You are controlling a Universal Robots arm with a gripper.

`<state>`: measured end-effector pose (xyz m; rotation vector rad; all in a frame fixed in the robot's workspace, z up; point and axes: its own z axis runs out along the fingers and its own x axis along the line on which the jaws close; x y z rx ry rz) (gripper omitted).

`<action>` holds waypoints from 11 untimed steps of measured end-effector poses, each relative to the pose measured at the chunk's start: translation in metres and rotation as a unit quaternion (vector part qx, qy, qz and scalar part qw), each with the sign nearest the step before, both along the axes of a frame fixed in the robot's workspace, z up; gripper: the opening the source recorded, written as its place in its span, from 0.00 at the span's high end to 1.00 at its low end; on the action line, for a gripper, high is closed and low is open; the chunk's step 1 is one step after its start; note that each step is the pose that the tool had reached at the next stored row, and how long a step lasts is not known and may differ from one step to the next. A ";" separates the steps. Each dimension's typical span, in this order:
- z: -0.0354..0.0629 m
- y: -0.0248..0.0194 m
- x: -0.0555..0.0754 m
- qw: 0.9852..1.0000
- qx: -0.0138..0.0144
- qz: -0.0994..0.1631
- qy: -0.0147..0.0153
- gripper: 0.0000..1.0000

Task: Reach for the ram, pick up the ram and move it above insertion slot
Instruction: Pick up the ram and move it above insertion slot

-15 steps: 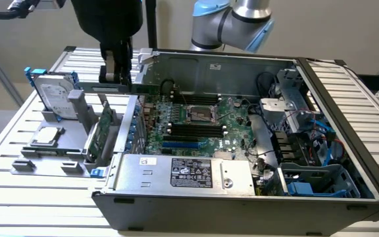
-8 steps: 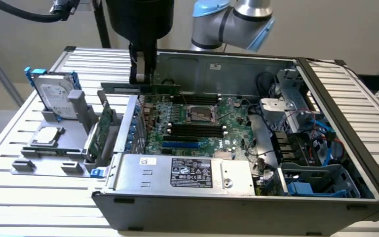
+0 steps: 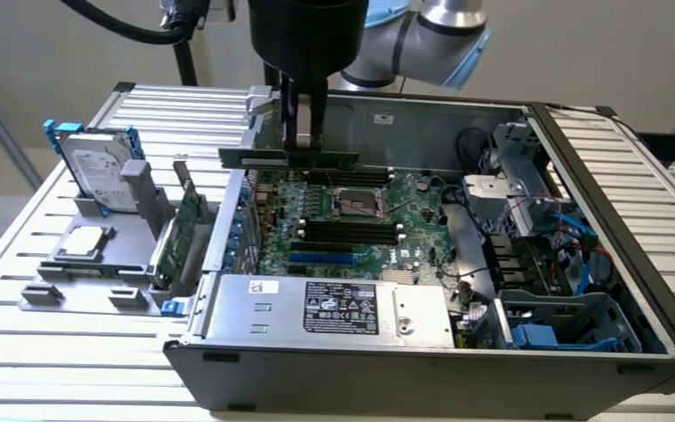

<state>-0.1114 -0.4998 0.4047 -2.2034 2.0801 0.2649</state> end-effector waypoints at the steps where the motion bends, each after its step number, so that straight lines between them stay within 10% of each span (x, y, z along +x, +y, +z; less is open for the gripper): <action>1: 0.0000 0.0000 0.004 1.000 0.000 0.000 0.000 0.87; 6: -0.0011 0.0029 0.020 1.000 -0.003 0.000 0.000 0.87; 11: -0.0033 0.0180 0.026 1.000 -0.019 0.000 0.000 0.87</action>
